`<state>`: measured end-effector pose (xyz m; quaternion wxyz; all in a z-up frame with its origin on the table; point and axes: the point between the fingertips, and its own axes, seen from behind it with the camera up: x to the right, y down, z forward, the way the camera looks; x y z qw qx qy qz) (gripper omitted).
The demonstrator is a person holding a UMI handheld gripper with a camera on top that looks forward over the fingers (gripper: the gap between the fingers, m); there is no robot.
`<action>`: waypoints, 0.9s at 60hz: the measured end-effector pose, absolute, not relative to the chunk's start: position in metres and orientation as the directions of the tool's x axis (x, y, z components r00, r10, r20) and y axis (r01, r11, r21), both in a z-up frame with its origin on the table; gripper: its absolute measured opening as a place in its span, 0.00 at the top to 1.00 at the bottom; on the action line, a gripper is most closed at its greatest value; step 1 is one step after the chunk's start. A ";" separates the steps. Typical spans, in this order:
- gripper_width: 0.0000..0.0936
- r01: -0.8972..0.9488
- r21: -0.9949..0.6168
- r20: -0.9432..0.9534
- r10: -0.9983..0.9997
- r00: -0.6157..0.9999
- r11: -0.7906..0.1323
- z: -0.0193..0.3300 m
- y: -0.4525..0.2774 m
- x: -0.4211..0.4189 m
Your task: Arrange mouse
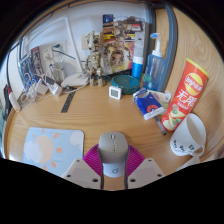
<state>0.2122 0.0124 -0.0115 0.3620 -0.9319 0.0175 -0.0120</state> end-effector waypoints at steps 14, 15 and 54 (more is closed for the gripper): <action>0.72 -0.047 -0.800 0.009 -0.090 0.996 -0.598 0.115 0.036 0.197; 0.72 -0.041 -0.812 0.013 -0.087 0.996 -0.582 0.127 0.038 0.193; 0.71 0.010 -0.708 -0.002 0.016 1.000 -0.706 0.030 -0.014 0.015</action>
